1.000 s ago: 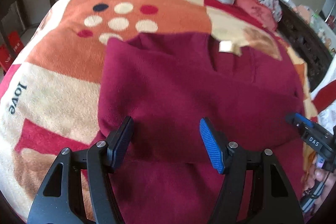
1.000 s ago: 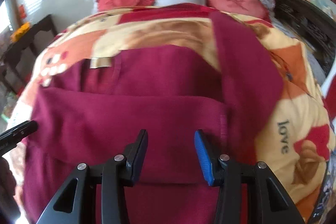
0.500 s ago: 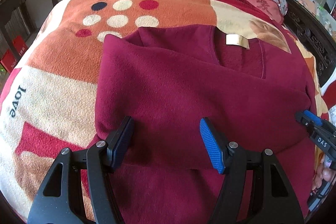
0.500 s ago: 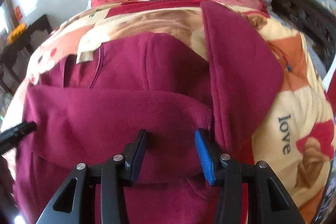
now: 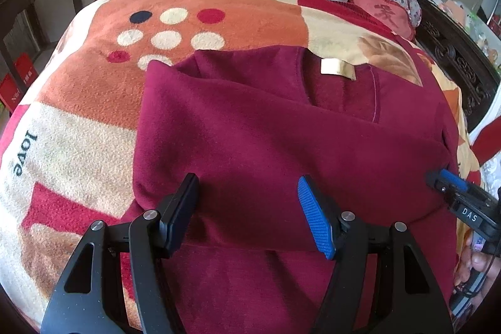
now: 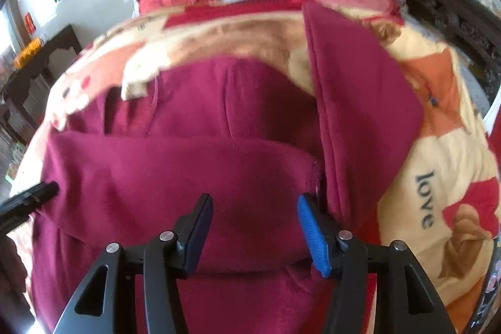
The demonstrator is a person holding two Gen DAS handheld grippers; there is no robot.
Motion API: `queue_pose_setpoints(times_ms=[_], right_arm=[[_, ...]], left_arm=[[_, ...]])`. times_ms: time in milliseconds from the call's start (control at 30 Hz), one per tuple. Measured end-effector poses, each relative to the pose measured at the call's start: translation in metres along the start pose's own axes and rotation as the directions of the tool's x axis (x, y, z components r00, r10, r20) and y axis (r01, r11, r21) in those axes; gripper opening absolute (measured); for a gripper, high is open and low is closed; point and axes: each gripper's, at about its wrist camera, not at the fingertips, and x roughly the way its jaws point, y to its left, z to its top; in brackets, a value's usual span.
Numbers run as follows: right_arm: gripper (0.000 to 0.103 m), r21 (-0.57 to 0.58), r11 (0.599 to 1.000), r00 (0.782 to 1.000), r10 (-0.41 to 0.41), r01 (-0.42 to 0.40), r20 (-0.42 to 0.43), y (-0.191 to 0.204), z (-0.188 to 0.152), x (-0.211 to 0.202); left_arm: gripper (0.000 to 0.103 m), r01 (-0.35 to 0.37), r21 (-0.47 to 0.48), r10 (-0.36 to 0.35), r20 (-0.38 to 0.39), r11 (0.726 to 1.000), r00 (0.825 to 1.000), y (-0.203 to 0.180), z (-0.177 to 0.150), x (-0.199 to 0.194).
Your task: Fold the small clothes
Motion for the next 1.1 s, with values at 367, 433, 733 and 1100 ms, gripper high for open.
queue_pose_setpoints(times_ms=[367, 433, 733, 1100], right_arm=[[0.062, 0.053, 0.989, 0.978, 0.125, -0.135, 0.166, -0.024, 0.045, -0.046], [0.064, 0.069, 0.993, 0.978, 0.078, -0.092, 0.191, -0.033, 0.067, -0.044], [0.060, 0.149, 0.989, 0.991, -0.020, 0.000, 0.131, -0.071, 0.147, 0.032], [0.008, 0.132, 0.991, 0.992, -0.004, -0.012, 0.122, -0.094, 0.165, 0.056]], left_arm=[[0.067, 0.005, 0.018, -0.005, -0.038, 1.000, 0.999, 0.000, 0.001, 0.015], [0.067, 0.008, 0.014, -0.008, -0.037, 1.000, 0.999, 0.001, 0.000, 0.015], [0.067, 0.019, 0.025, -0.018, -0.050, 0.999, 0.999, 0.003, 0.002, 0.015], [0.067, 0.051, -0.007, -0.051, -0.035, 0.999, 0.998, 0.009, 0.004, 0.011]])
